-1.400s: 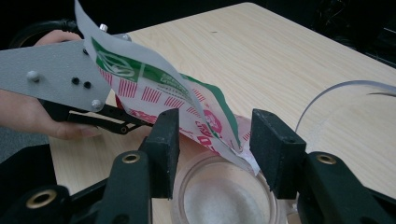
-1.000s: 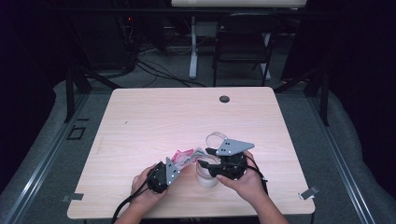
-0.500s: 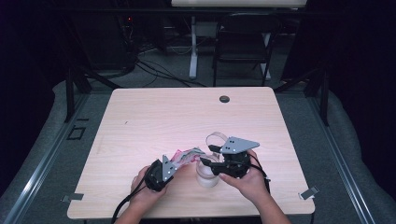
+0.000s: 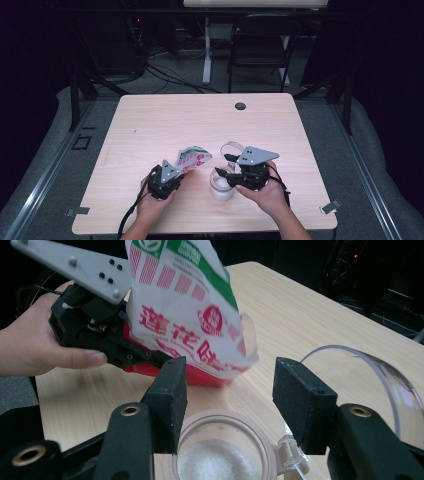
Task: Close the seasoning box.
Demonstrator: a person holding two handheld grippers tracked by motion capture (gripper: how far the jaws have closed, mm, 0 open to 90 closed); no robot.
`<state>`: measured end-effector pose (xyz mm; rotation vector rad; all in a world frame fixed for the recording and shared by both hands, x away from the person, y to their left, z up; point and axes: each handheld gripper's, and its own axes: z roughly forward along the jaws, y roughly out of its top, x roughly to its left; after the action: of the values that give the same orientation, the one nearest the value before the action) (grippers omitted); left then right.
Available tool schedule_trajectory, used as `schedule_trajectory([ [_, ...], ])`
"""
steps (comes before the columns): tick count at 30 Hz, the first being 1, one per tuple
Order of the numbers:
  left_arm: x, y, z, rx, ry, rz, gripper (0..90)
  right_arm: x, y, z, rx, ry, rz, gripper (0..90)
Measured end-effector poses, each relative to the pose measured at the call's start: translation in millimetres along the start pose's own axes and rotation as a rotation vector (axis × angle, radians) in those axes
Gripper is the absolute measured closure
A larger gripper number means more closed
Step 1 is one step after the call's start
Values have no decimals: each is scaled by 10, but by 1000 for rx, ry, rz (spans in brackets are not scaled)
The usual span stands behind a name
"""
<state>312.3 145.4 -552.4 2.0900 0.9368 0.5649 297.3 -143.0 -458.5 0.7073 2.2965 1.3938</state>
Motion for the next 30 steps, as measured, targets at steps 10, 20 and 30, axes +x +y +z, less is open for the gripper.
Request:
schedule_trajectory([
  [10,251,-39,-131,-63,31,-138,791,-42,-9,-10,11,-10,23,481],
  [20,476,-39,-400,-93,198,-165,790,-50,-17,0,27,-11,27,491],
  [30,865,-271,-581,-53,328,-281,786,-62,11,24,20,6,25,529],
])
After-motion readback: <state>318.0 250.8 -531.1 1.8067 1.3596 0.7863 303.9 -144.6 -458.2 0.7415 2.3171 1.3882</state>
